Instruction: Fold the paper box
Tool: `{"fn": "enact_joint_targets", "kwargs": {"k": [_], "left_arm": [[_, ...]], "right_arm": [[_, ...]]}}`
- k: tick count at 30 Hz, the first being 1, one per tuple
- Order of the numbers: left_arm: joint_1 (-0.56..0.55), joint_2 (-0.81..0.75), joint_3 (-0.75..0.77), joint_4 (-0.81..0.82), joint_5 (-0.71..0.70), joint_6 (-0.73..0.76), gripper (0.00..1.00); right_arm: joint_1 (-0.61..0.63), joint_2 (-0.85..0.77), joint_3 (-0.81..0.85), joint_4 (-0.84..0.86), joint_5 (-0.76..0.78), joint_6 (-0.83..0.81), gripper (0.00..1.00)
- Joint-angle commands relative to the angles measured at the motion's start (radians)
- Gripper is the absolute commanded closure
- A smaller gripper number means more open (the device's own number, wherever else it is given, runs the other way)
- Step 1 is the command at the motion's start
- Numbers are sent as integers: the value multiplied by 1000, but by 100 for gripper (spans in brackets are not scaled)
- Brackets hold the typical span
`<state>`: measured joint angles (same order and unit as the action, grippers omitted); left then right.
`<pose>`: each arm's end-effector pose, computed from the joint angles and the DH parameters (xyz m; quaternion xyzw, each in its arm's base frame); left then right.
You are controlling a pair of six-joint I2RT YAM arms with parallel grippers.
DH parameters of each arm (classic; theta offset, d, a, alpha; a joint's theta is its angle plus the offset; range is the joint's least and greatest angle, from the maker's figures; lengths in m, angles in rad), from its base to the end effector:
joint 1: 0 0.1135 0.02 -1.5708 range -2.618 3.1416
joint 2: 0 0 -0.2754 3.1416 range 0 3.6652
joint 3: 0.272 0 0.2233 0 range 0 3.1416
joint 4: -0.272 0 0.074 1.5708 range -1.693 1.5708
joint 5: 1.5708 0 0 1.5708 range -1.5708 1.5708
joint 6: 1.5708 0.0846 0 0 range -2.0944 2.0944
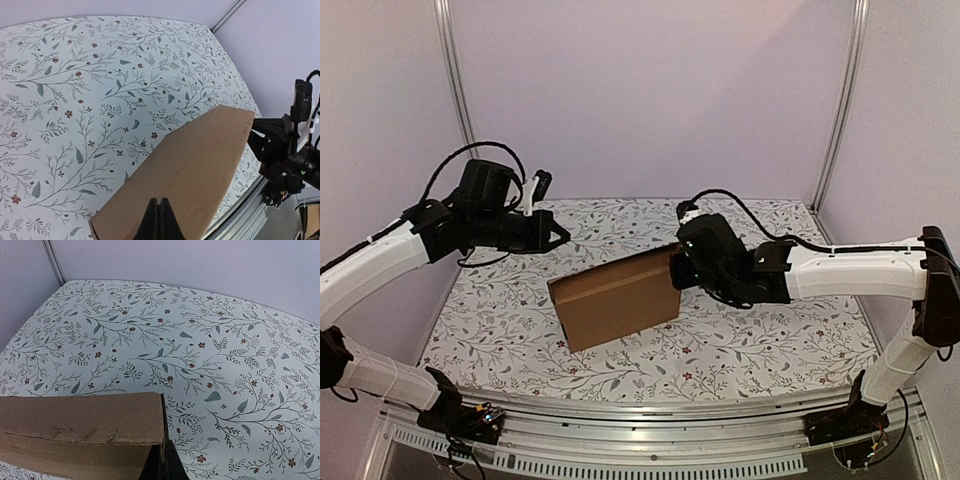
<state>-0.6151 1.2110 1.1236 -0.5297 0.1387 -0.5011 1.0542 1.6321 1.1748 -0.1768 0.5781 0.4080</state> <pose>0.2148 -0.1661 0.3209 0.0823 0.8831 -0.2947 0.3558 0.2245 0.3015 0.2614 -0.1495 0.8519 0.0996 0.4919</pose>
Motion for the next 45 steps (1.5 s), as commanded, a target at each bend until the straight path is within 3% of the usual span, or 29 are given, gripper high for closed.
{"fn": "enact_joint_targets", "kwargs": {"k": [1,5,13,36,45], "left_arm": [[-4,66,6,64,195,24,100],[-20,108,8,103,278,14,100],[-75,144,18,144,315,18,100],[-121,197,-15,140,263,52,100],[-129,193,-27,133,225,52,100]], "right_arm": [[9,29,-7,-123,-78,-24,100],[8,31,-7,-124,-81,-21,100],[8,34,-6,-125,-87,-18,100],[9,38,-3,-138,-80,-15,100],[8,25,13,-154,-81,-16,71]]}}
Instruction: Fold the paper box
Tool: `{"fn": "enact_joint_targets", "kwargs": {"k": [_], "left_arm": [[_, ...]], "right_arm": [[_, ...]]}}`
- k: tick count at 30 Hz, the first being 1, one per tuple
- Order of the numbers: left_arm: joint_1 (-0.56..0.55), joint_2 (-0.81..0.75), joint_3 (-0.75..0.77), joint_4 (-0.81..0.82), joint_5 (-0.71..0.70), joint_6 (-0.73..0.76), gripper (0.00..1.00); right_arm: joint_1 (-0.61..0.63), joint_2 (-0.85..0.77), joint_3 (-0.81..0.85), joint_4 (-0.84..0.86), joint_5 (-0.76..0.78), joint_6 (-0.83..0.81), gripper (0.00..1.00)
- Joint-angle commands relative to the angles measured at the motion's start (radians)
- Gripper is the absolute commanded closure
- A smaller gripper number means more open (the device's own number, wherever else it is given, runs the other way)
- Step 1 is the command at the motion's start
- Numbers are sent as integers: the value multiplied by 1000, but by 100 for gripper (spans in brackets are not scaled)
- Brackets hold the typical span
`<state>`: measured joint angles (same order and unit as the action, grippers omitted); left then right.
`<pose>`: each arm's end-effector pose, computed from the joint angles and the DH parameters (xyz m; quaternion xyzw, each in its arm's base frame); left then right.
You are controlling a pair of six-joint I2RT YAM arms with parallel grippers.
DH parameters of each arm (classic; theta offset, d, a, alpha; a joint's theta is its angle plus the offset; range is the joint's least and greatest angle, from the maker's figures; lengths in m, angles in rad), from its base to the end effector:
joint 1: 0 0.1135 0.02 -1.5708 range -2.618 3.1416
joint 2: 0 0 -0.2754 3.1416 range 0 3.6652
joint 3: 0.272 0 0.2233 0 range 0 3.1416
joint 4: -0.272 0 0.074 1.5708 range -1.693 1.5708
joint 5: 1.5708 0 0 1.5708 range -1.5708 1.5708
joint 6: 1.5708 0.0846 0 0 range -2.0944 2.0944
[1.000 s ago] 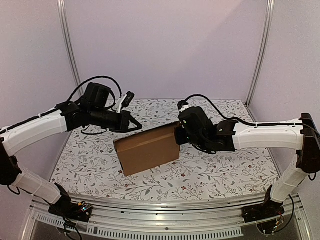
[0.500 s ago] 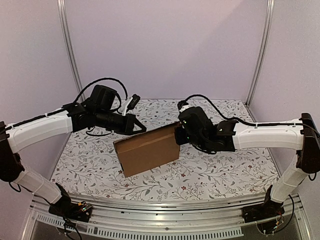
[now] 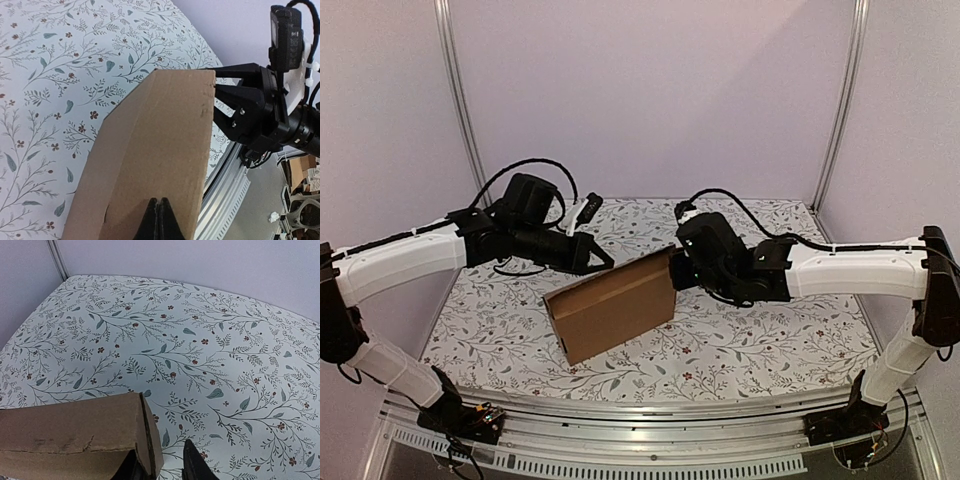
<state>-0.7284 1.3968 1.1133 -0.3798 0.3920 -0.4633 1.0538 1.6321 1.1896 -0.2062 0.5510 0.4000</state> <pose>0.2139 -0.2342 0.2885 0.2011 0.8626 -0.3862 0.2576 0.2230 0.3027 0.2622 -0.1621 0.8550 0.1025 0.4818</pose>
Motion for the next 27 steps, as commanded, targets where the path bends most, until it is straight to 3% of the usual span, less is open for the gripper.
{"fn": "enact_joint_targets", "kwargs": {"k": [1,8,20,24,27], "left_arm": [[-16,7,-17,-20,-36,13,100],[-11,-13,-9,-52,-138,11,100],[7,-49,6,-90,-206,16,100],[7,-68,8,-104,-238,22,100],[9,-88,11,-132,-278,27,100]], "right_arm": [[8,20,2,-128,-55,-11,70],[9,-44,22,-156,-96,-40,57],[8,-161,53,-185,-239,-106,53],[11,-182,67,-131,-304,-119,57],[22,-181,84,-69,-337,-119,71]]}}
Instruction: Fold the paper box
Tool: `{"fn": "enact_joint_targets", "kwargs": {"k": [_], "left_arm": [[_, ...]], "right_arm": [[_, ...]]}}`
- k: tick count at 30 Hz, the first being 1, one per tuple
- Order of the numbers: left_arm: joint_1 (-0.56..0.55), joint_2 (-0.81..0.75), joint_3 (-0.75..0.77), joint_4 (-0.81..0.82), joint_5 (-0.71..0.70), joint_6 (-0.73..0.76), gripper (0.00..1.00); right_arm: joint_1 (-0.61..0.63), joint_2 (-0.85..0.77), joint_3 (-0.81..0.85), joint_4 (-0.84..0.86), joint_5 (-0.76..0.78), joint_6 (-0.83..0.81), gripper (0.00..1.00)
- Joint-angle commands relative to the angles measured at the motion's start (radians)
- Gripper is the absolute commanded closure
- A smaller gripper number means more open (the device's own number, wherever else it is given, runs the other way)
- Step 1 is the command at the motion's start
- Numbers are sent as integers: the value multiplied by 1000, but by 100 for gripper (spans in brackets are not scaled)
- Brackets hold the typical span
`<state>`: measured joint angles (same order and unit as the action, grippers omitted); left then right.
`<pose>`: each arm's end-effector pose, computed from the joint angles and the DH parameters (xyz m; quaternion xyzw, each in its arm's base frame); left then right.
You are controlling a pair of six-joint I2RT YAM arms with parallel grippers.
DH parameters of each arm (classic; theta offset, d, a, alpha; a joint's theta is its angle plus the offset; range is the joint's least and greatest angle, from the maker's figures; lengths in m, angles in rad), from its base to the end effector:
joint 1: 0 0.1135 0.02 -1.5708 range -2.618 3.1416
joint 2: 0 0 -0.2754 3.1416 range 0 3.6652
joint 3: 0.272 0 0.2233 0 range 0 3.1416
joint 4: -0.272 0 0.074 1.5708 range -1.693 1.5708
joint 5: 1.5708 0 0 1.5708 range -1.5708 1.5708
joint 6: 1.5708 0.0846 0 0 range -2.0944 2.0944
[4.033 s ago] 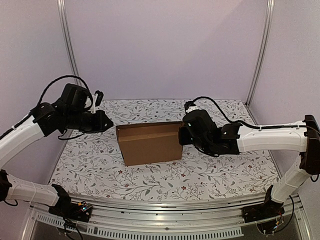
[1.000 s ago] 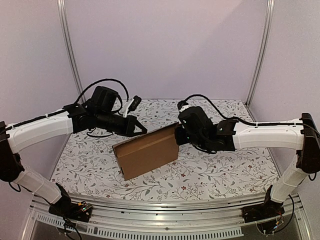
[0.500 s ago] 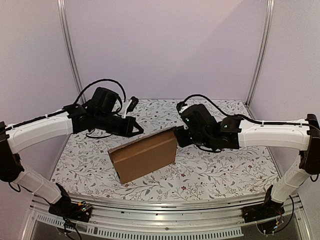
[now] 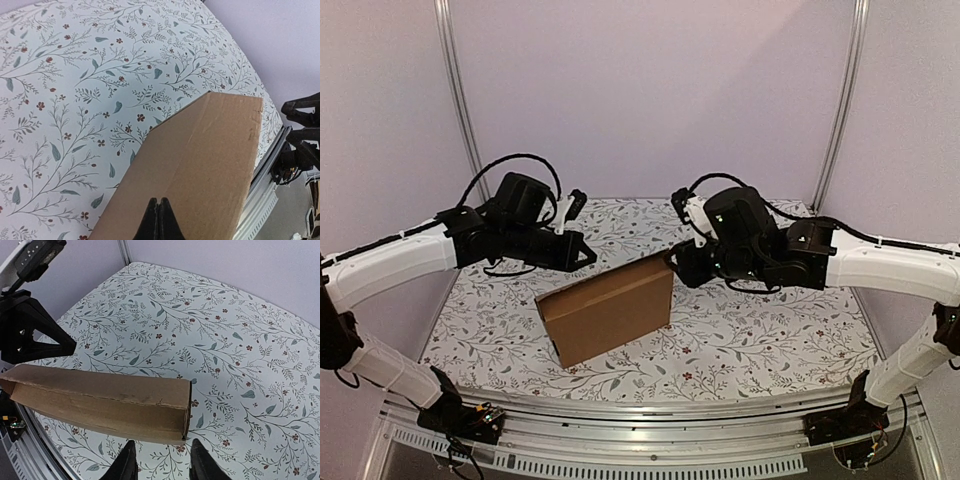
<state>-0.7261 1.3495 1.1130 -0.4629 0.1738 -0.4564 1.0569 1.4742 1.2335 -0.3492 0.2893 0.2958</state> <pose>0.2169 -0.2122 0.2888 0.1577 0.8900 -0.2997 0.3052 0.1909 0.2890 0.3083 -0.2612 0.8357 0.1926 0.4431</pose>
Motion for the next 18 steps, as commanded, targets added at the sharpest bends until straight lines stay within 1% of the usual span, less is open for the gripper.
{"fn": "enact_joint_targets", "kwargs": {"k": [1,4,5,11,18], "left_arm": [[7,-46,11,-58,-69,20,100],[7,-67,-2,-76,-85,17,100],[7,-74,-7,-80,-93,14,100],[8,-103,-43,-106,-137,-9,100],[8,-125,-79,-109,-141,-27,100]], "right_arm": [[26,-18,57,88,-78,-16,78],[41,23,110,114,-74,-18,98],[44,41,129,118,-70,-15,100],[56,162,231,146,-59,7,100],[68,286,342,145,-79,17,100]]}}
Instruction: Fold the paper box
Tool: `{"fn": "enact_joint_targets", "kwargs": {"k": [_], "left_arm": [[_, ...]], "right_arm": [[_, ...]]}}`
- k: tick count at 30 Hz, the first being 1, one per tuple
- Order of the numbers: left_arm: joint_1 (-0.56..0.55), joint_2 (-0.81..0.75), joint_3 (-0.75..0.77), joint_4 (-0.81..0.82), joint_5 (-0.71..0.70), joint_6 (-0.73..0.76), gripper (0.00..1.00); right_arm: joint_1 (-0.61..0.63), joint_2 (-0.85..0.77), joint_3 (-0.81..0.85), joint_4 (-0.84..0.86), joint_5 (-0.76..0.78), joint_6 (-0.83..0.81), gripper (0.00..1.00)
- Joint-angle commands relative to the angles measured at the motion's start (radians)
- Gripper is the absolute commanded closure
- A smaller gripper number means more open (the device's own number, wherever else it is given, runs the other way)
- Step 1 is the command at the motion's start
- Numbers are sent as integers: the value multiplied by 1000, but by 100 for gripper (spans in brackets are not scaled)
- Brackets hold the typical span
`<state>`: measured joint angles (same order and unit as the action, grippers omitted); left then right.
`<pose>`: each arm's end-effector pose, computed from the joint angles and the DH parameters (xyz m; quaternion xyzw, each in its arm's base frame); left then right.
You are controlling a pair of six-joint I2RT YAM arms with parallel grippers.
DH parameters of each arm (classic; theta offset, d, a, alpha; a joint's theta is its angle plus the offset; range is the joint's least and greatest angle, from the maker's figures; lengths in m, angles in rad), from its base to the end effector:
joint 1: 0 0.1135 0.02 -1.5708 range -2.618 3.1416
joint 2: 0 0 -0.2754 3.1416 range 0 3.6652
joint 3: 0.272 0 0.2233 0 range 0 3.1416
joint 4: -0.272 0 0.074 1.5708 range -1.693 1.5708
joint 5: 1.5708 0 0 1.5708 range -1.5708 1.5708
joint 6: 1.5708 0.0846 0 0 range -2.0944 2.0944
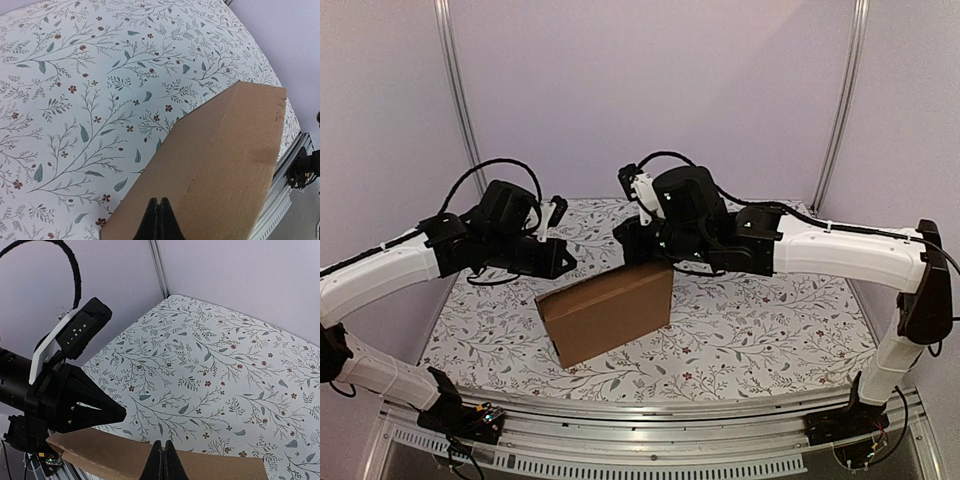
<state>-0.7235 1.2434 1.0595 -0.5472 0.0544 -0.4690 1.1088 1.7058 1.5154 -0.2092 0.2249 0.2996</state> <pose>0.2007 -0.1834 0.2881 0.1268 0.9040 -0.2494 0.3232 0.2058 0.3709 0.3437 -0.2690 0.7857 0.2843 0.4791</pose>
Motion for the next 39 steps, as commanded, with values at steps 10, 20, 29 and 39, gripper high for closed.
{"fn": "enact_joint_targets", "kwargs": {"k": [10,20,29,39], "left_arm": [[6,-26,-44,-26,-14,-24,100],[6,-24,-42,-26,-8,-26,100],[6,-35,16,-41,38,-16,100],[-24,-54,-68,133,289,8,100]], "right_arm": [[57,131,49,-20,50,6,100],[103,152,-80,-22,147,30,100],[113,166,-156,-22,167,76,100],[114,179,-195,-21,183,107,100]]}}
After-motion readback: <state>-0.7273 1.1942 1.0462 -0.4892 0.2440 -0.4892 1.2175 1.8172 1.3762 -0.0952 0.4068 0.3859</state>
